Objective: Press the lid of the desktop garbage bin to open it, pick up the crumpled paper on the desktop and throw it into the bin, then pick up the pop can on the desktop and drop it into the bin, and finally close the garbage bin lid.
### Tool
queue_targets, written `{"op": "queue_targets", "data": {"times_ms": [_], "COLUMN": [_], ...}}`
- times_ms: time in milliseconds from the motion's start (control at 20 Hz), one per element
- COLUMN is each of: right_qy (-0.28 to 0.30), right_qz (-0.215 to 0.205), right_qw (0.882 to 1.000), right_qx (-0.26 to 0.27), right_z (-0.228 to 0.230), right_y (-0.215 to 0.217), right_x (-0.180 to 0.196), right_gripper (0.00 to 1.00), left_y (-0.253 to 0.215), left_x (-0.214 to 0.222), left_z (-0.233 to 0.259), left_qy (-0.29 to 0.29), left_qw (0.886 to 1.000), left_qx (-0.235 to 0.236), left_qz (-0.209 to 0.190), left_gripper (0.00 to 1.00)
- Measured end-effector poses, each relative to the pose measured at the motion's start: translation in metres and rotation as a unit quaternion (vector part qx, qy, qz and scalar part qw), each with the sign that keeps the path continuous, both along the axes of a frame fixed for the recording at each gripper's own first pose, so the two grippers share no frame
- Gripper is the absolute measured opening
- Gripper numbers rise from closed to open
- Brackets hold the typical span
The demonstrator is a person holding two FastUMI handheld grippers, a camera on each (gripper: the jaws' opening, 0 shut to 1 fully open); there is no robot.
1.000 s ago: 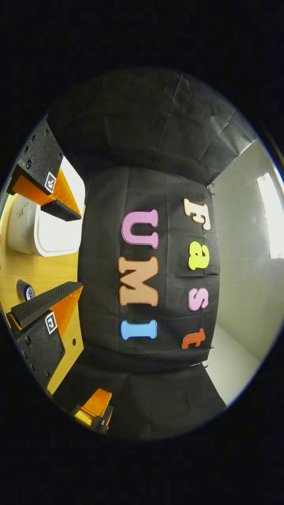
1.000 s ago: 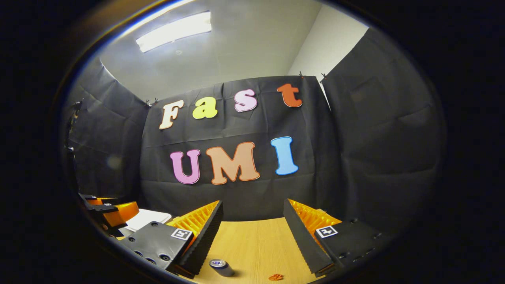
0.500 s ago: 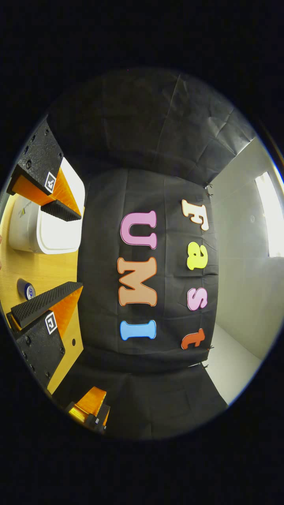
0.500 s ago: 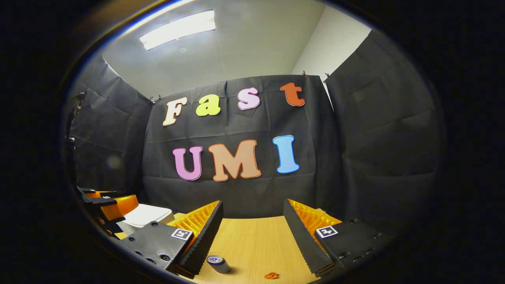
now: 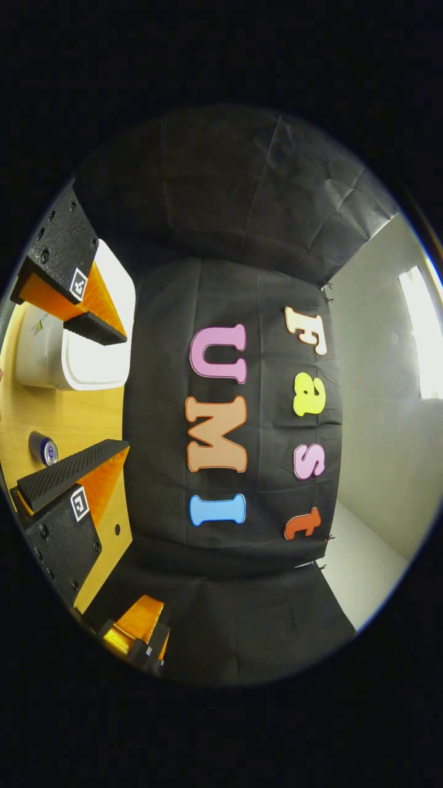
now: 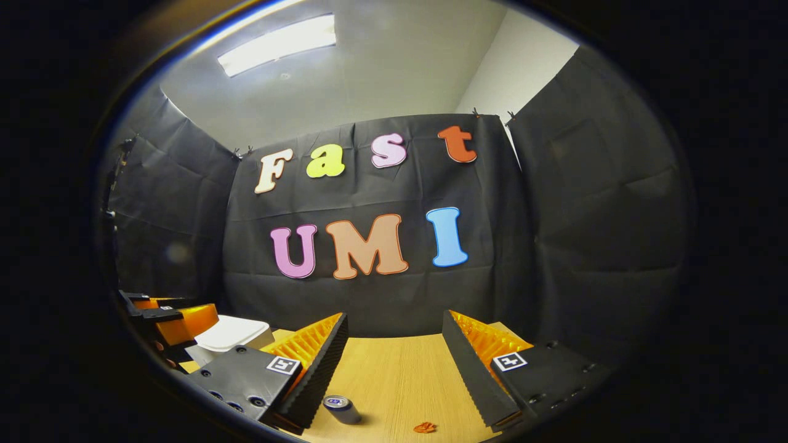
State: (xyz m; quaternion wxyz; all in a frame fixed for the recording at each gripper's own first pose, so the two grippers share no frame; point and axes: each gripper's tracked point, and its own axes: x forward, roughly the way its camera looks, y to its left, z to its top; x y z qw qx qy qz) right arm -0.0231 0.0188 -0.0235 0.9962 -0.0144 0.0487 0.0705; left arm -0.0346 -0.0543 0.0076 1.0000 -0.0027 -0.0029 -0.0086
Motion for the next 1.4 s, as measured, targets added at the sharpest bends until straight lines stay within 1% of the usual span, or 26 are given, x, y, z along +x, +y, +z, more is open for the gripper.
{"op": "queue_targets", "data": {"times_ms": [150,500,750,850,1000,1200,1300,1350,1400], "right_qy": [0.001,0.001,0.004,0.007,0.007,0.007,0.007,0.005,0.004], "right_qz": [0.004,-0.003,-0.002,0.002,0.012,0.021,0.018,0.017,0.014], "right_qw": [1.0,1.0,1.0,1.0,1.0,1.0,1.0,1.0,1.0], "right_qx": [-0.003,0.0,0.003,0.002,-0.006,-0.007,-0.008,-0.009,-0.01], "right_z": [-0.001,0.0,-0.001,-0.002,-0.003,-0.004,-0.005,-0.004,-0.004], "right_y": [0.002,-0.002,-0.001,0.001,0.008,0.014,0.012,0.011,0.009], "right_x": [0.0,0.0,0.002,0.003,0.006,0.008,0.008,0.008,0.008], "right_gripper": [0.97,0.97,0.97,0.97,0.97,0.97,0.97,0.97,0.97], "left_y": [0.003,0.003,0.011,0.019,0.034,0.05,0.063,0.069,0.072], "left_x": [0.001,0.003,0.006,0.008,0.011,0.013,0.014,0.015,0.015], "left_z": [-0.001,-0.005,-0.005,-0.002,-0.002,-0.008,-0.012,-0.015,-0.018], "left_qy": [0.001,0.007,0.008,0.004,0.003,0.013,0.019,0.024,0.029], "left_qw": [1.0,1.0,1.0,1.0,0.999,0.998,0.996,0.995,0.995], "left_qx": [0.0,0.001,0.006,0.011,0.027,0.043,0.053,0.053,0.049], "left_qz": [0.004,0.003,0.011,0.018,0.036,0.051,0.069,0.077,0.081], "left_gripper": [0.93,0.93,0.93,0.93,0.91,0.71,0.55,0.42,0.37]}}
